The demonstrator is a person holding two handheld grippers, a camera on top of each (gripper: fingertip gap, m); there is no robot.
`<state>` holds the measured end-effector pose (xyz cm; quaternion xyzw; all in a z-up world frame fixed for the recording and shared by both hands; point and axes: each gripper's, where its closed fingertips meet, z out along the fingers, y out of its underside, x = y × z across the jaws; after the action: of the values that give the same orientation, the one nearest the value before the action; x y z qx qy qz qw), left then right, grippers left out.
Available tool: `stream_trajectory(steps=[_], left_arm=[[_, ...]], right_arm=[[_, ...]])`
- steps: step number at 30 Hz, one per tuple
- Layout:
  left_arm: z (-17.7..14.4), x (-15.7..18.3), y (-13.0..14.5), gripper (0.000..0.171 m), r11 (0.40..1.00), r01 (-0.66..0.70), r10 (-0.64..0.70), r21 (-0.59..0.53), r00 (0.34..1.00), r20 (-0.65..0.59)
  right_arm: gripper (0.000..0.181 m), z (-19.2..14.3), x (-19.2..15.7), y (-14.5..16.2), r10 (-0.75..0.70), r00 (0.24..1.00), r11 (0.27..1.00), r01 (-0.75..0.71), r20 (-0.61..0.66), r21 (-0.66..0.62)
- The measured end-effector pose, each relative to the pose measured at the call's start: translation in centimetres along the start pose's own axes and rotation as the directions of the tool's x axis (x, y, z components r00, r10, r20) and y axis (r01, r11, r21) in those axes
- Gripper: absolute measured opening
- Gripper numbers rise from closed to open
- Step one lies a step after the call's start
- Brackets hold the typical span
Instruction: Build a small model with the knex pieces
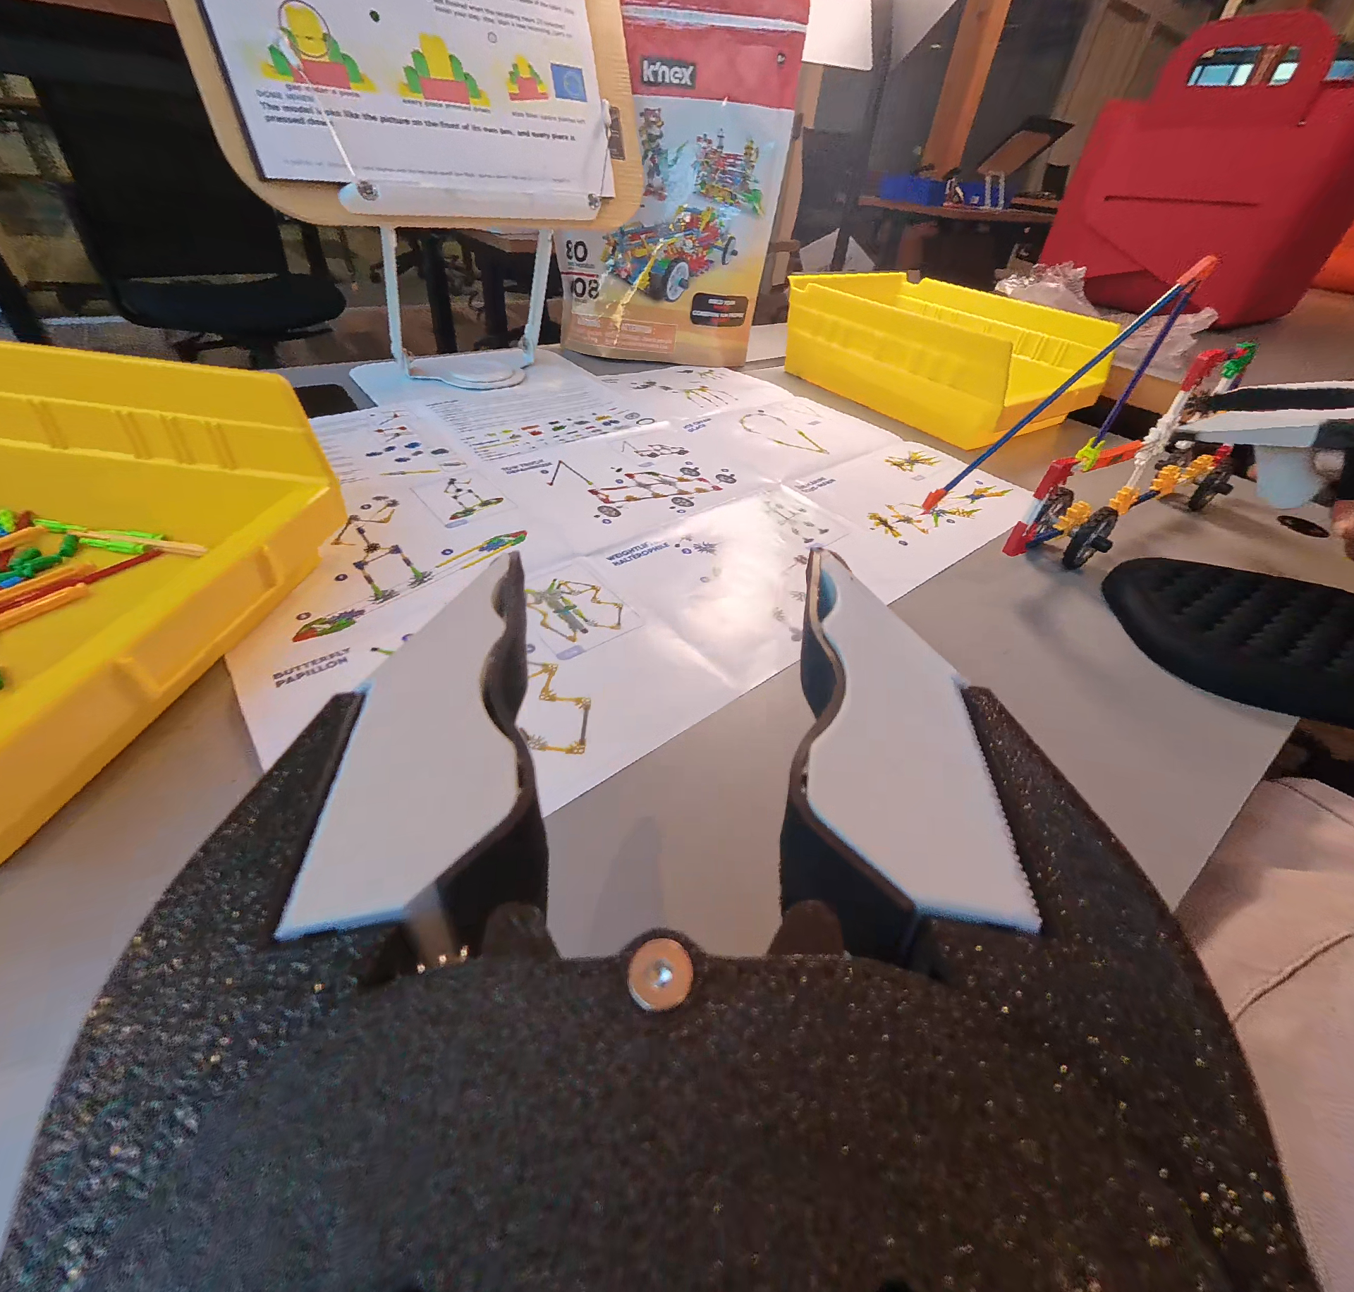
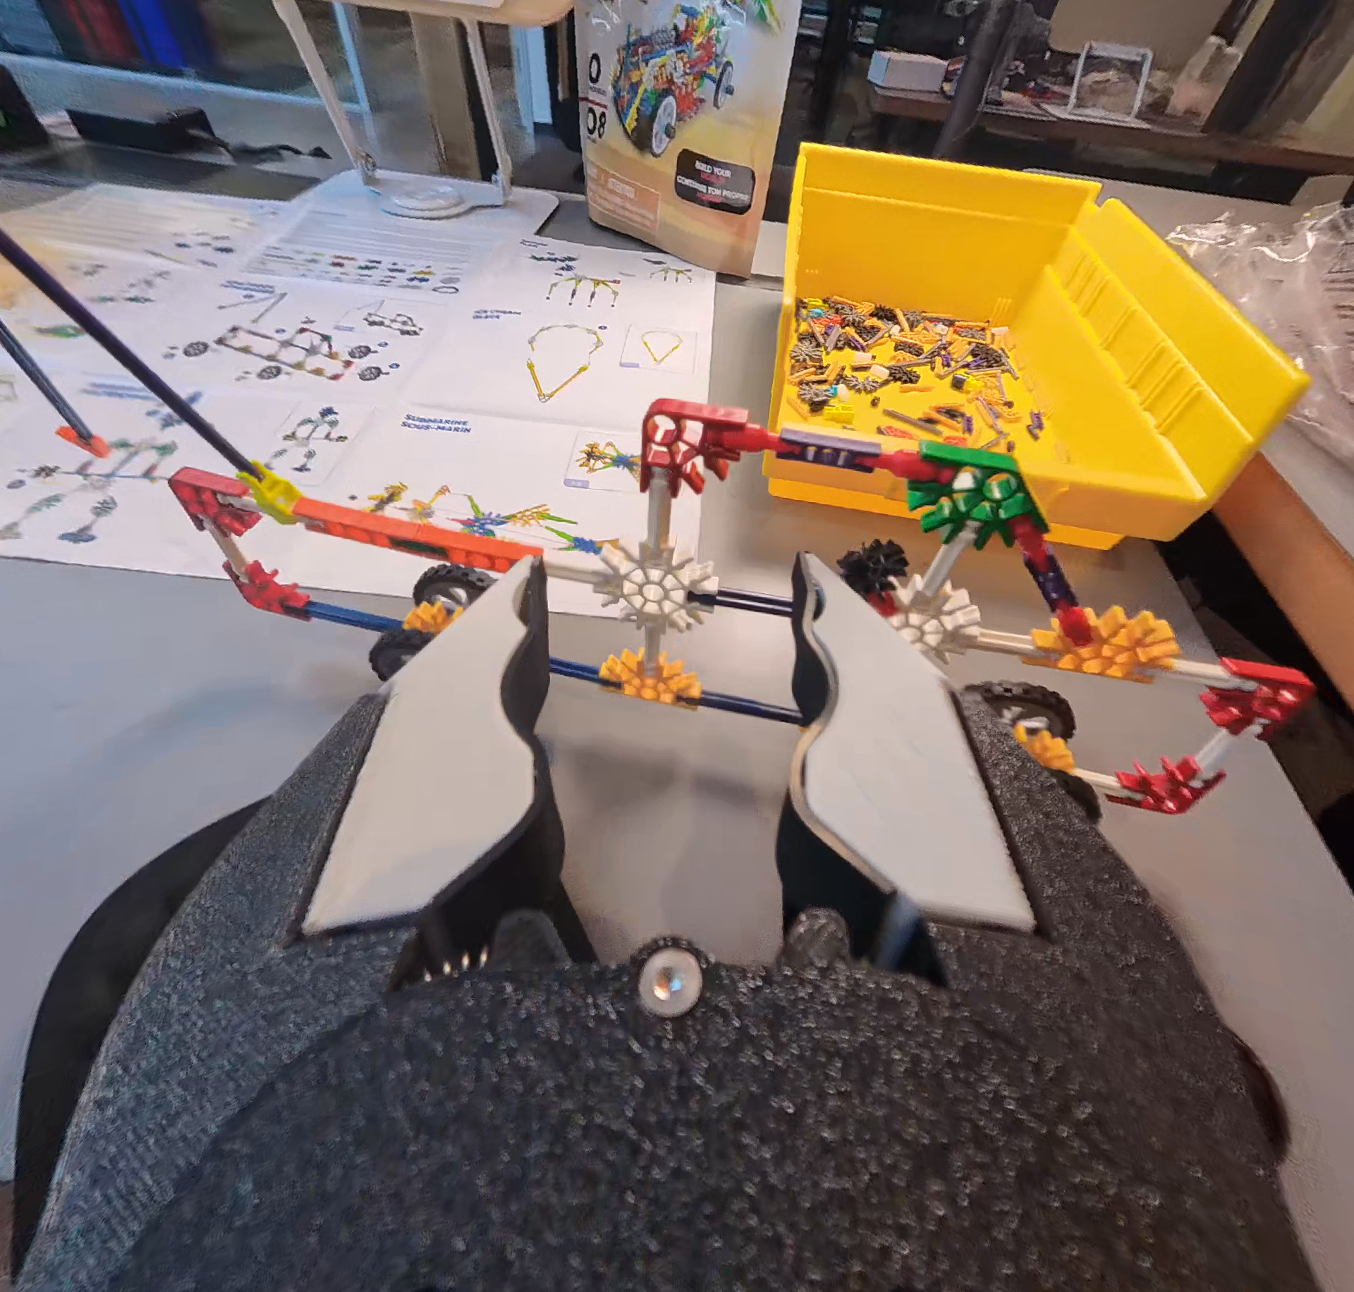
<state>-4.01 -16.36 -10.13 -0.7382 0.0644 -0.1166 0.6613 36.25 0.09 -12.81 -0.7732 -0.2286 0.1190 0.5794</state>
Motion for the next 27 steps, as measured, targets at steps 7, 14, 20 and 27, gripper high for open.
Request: stream_trajectory(steps=[7,14,20,27], left_arm=[[1.5,4.8,0.4,0.054,0.996,-0.065,0.050,-0.063,0.976,-0.211],[2.0,10.3,4.4,0.074,0.972,-0.023,-0.068,-0.234,0.926,-0.372],[2.8,7.5,5.6,0.083,0.964,-0.015,-0.039,-0.264,0.979,-0.198],[2.9,2.1,3.3,0.065,0.974,0.002,-0.011,-0.225,0.999,-0.040]], right_arm=[[0.027,1.5,-3.5,-0.1,-0.057,0.996,0.998,0.059,0.063,-0.031],[0.060,-1.4,-17.7,-0.2,-0.277,0.810,0.948,0.317,0.517,0.011],[0.051,-5.9,-21.3,-2.1,-0.281,0.707,0.959,0.241,0.649,0.153],[0.047,-4.8,-16.7,-2.8,-0.189,0.833,0.981,0.142,0.520,0.129]])
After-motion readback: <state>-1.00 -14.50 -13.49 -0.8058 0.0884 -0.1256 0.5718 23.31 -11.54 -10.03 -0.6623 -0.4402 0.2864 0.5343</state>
